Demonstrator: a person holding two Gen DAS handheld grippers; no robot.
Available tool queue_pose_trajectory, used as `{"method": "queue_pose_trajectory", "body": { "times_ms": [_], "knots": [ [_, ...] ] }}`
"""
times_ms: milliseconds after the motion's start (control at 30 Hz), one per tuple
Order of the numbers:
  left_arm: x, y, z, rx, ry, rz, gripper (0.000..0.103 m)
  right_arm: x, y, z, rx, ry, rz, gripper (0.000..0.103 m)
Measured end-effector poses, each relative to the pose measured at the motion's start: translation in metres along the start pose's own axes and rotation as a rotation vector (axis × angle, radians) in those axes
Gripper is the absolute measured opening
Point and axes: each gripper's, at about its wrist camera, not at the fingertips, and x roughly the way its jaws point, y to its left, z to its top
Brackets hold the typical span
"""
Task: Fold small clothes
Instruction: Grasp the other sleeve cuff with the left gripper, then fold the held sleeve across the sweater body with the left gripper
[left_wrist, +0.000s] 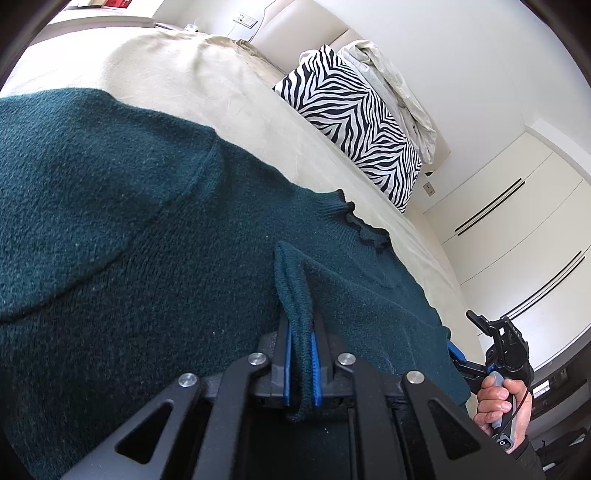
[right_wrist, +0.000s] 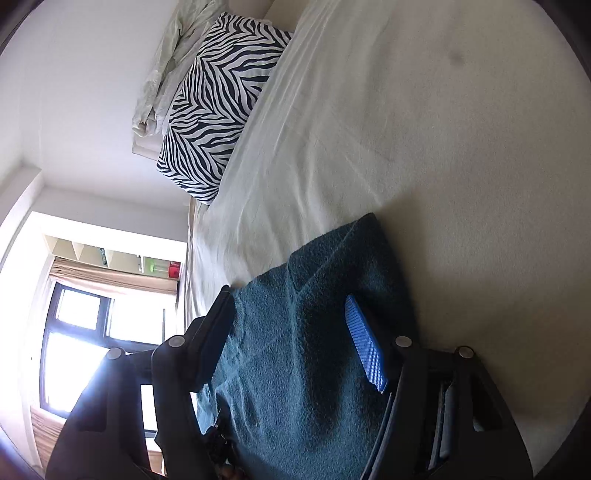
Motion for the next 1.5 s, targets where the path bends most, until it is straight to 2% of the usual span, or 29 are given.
{"method": "queue_pose_trajectory", "body": {
  "times_ms": [133, 267, 367, 533, 600, 633, 667, 733, 767, 833, 967, 1033, 1100, 1233, 1333, 1400, 1433, 1467, 1500],
  "knots": [
    [0.000, 0.003, 0.000, -0.014, -0.008, -0.016, 0.012, 0.000, 0.003, 0.003, -0.018, 0.023, 0.011, 0.061],
    [-0.001, 0.003, 0.000, -0.015, -0.009, -0.020, 0.012, -0.013, 0.000, -0.026, -0.068, 0.073, 0.049, 0.061],
    [-0.001, 0.003, 0.001, -0.018, -0.010, -0.024, 0.012, -0.038, -0.008, -0.049, -0.098, 0.046, 0.056, 0.061],
    [-0.003, 0.003, 0.003, -0.027, 0.013, -0.031, 0.013, -0.091, -0.023, -0.076, -0.071, -0.012, 0.049, 0.062],
    [-0.015, -0.001, 0.006, -0.041, 0.019, -0.008, 0.027, -0.112, -0.025, -0.088, -0.068, -0.025, 0.029, 0.063],
    [-0.027, -0.002, 0.006, -0.053, 0.001, -0.012, 0.049, -0.122, -0.024, -0.095, -0.073, -0.035, 0.030, 0.063],
    [-0.044, -0.003, 0.006, -0.068, -0.027, -0.022, 0.065, -0.132, -0.024, -0.101, -0.081, -0.043, 0.035, 0.063],
    [-0.086, 0.004, 0.007, -0.114, -0.102, -0.046, 0.077, -0.145, -0.022, -0.116, -0.085, -0.057, 0.041, 0.063],
    [-0.109, 0.013, 0.008, -0.144, -0.140, -0.048, 0.078, -0.149, -0.021, -0.123, -0.082, -0.053, 0.048, 0.063],
    [-0.155, 0.043, 0.009, -0.233, -0.223, -0.025, 0.078, -0.151, -0.016, -0.139, -0.080, -0.037, 0.071, 0.063],
    [-0.248, 0.129, -0.001, -0.472, -0.425, 0.067, 0.077, -0.140, 0.002, -0.169, -0.095, 0.021, 0.104, 0.063],
    [-0.284, 0.170, -0.010, -0.594, -0.511, 0.107, 0.078, -0.129, 0.014, -0.181, -0.099, 0.049, 0.118, 0.063],
    [-0.306, 0.205, -0.020, -0.703, -0.556, 0.128, 0.078, -0.119, 0.024, -0.193, -0.105, 0.075, 0.129, 0.063],
    [-0.312, 0.247, -0.024, -0.840, -0.600, 0.080, 0.067, -0.111, 0.039, -0.213, -0.116, 0.101, 0.133, 0.063],
    [-0.307, 0.263, -0.013, -0.886, -0.649, 0.048, 0.066, -0.115, 0.044, -0.220, -0.121, 0.088, 0.121, 0.063],
    [-0.301, 0.275, -0.003, -0.911, -0.658, 0.062, 0.059, -0.121, 0.042, -0.219, -0.116, 0.079, 0.117, 0.063],
    [-0.298, 0.280, 0.003, -0.915, -0.649, 0.073, 0.050, -0.124, 0.041, -0.220, -0.113, 0.074, 0.115, 0.063],
    [-0.297, 0.287, 0.010, -0.914, -0.637, 0.089, 0.036, -0.126, 0.040, -0.218, -0.110, 0.067, 0.114, 0.063],
    [-0.291, 0.289, 0.016, -0.914, -0.623, 0.110, 0.029, -0.127, 0.038, -0.214, -0.107, 0.061, 0.111, 0.063]
  ]
}}
